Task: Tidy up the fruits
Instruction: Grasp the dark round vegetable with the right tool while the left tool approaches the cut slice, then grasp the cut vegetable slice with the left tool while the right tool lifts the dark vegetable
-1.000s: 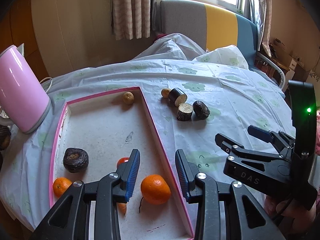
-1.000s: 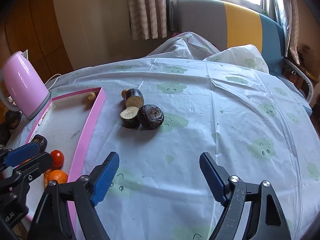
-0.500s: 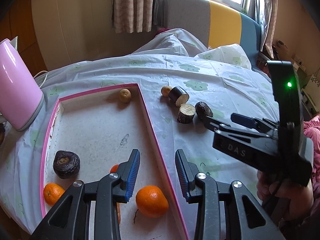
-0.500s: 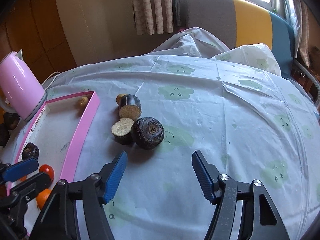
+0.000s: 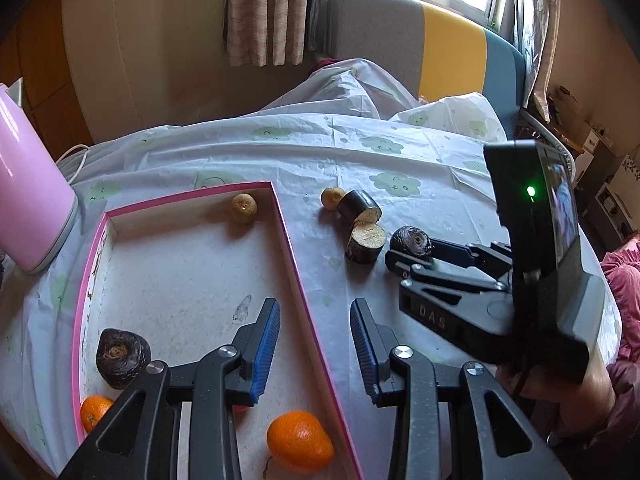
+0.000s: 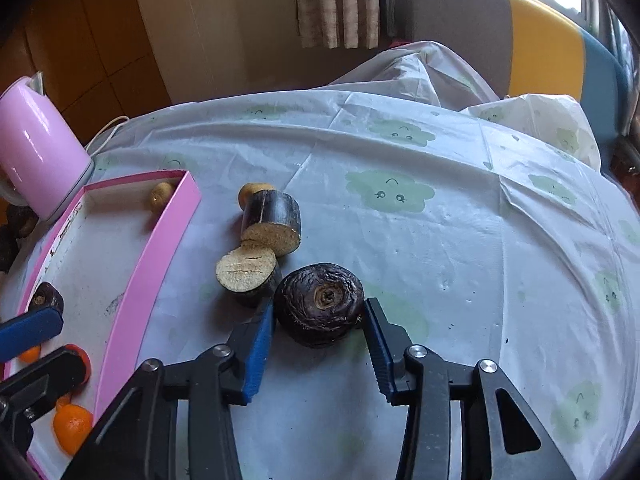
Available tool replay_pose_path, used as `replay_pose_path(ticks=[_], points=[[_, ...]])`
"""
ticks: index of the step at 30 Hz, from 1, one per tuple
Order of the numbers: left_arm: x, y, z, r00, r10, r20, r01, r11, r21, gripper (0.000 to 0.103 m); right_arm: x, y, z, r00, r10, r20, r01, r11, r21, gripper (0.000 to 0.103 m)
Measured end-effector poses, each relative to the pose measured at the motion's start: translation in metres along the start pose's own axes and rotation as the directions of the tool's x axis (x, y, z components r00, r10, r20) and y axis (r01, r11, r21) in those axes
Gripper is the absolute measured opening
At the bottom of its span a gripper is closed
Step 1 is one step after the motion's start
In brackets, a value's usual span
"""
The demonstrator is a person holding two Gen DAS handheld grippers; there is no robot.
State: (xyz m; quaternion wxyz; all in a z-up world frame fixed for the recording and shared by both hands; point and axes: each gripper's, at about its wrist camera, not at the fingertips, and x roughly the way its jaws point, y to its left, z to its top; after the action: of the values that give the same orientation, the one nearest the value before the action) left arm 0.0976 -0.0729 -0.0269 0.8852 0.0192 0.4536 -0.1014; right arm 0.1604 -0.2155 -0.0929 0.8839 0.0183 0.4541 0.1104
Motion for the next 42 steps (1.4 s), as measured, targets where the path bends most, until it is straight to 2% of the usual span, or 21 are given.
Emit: replay_pose_path(ticks=[5,14,18,20,22,36,37,38,42], points=[[0.008,-0.006,0.008,1.0,-0.017,-0.009,0.017,1.0,0.013,0.037,-0.009,0.002,-0.011,0.995,-0.098,0.022,0.099,0.994,-0.042,0.045],[0.034,-0.023,0.023,0.995,-0.071,-0.063,0.073,0.997,0.024,0.037,-0.027,-0.023,-0.032,0.983,-0.18,0.026,0.18,0.984,0.015,0.045],[0.047,-0.025,0.024,0.99,-0.1,-0.102,0.1,0.995,-0.004,0.038,-0.034,-0.032,-0.04,0.983,-0.18,0.03,0.179,0.983,0.04,0.045],[0.052,-0.024,0.025,0.988,-0.11,-0.111,0.108,0.994,-0.026,0.043,-0.038,-0.035,-0.043,0.984,-0.175,0.033,0.174,0.984,0.05,0.045],[0.057,-0.024,0.026,0.986,-0.115,-0.119,0.112,0.993,-0.036,0.043,-0.039,-0.037,-0.046,0.986,-0.165,0.037,0.163,0.985,0.055,0.045],[0.091,-0.034,0.048,0.99,-0.065,-0.125,0.061,0.998,-0.036,0.044,-0.04,-0.038,-0.049,0.988,-0.146,0.044,0.143,0.988,0.066,0.045],[0.093,-0.035,0.049,0.991,-0.061,-0.123,0.057,0.998,-0.032,0.043,-0.04,-0.038,-0.049,0.988,-0.147,0.044,0.144,0.987,0.065,0.045],[0.095,-0.035,0.049,0.99,-0.062,-0.125,0.059,0.998,-0.027,0.034,-0.04,-0.038,-0.049,0.988,-0.147,0.044,0.144,0.987,0.065,0.045],[0.092,-0.038,0.044,0.99,-0.075,-0.119,0.075,0.997,-0.001,0.033,-0.039,-0.039,-0.05,0.988,-0.146,0.044,0.143,0.987,0.068,0.045]])
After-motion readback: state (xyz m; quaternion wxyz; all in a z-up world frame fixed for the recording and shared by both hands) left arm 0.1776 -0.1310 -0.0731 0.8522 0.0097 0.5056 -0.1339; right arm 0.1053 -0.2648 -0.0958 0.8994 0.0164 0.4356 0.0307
